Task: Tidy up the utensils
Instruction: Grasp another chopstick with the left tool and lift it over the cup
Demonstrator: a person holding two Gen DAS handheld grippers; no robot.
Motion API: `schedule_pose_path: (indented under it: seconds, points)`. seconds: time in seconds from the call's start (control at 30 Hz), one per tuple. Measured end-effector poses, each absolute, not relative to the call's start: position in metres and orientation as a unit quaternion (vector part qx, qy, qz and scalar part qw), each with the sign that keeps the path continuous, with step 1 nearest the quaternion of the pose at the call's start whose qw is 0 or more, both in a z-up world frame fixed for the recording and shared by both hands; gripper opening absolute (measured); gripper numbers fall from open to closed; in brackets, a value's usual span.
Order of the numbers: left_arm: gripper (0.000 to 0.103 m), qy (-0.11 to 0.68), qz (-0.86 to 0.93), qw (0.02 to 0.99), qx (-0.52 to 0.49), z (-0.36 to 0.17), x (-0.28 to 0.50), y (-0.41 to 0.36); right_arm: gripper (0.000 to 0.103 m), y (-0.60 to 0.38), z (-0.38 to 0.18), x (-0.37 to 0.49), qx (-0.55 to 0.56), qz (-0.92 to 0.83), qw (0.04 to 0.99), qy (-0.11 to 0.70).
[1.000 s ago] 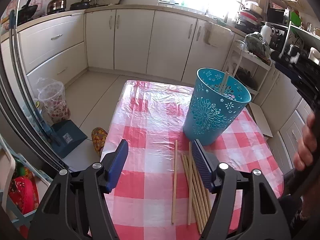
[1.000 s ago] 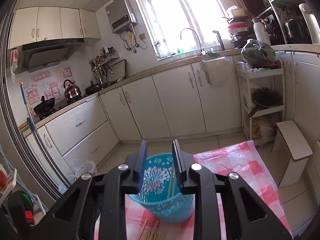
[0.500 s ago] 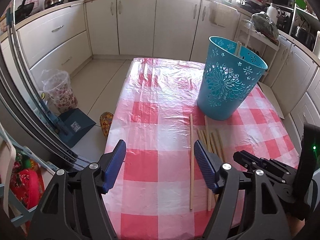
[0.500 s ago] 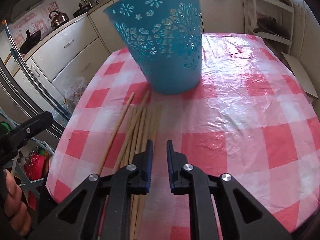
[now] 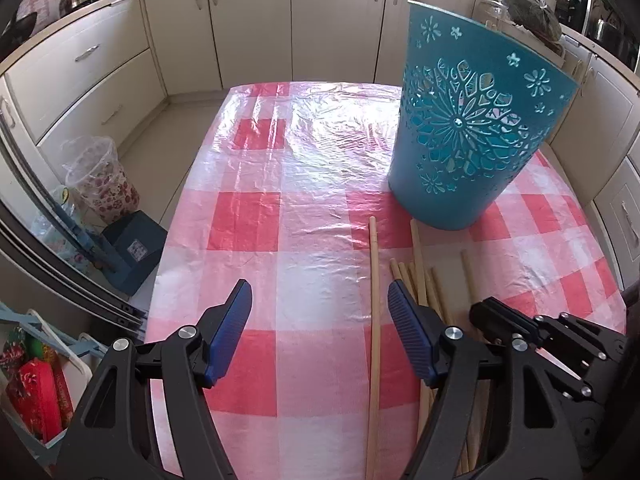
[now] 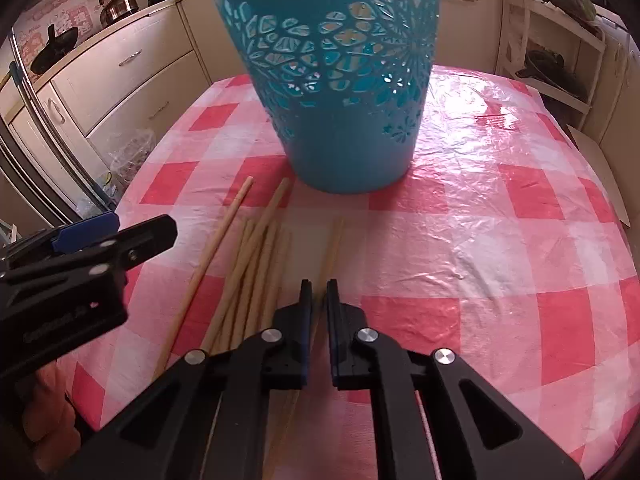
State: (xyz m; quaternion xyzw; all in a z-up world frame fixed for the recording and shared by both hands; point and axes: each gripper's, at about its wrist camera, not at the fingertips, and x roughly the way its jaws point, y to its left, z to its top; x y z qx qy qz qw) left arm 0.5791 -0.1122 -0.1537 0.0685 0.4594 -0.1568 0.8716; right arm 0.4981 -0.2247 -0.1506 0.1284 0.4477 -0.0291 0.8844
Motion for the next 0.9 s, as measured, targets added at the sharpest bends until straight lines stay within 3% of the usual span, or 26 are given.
schedule_pose_path:
  seconds: [0.47, 0.57, 0.63, 0.8, 0.9]
  points:
    - [0.065, 0.476, -0.141, 0.861, 0.110, -0.178, 0.620, -0.155, 0.008, -0.247, -0.152, 0.487, 0.172, -0.025, 0.883, 0.437]
    - [0.048, 0.481, -0.154, 0.857, 0.101, -0.180, 0.621, -0.152, 0.008, -0.247, -0.152, 0.488, 0.168, -0.025, 0.884, 0.435]
    - [0.022, 0.482, -0.168, 0.854, 0.098, -0.178, 0.618, -0.150, 0.008, -0.247, -0.152, 0.488, 0.168, -0.026, 0.885, 0.434]
    - [0.008, 0.496, -0.188, 0.844, 0.080, -0.176, 0.612, -0.134, 0.008, -0.248, -0.152, 0.488, 0.172, -0.026, 0.885, 0.431]
    - [0.007, 0.508, -0.198, 0.835, 0.074, -0.175, 0.610, -0.125, 0.008, -0.249, -0.152, 0.488, 0.174, -0.024, 0.884, 0.433]
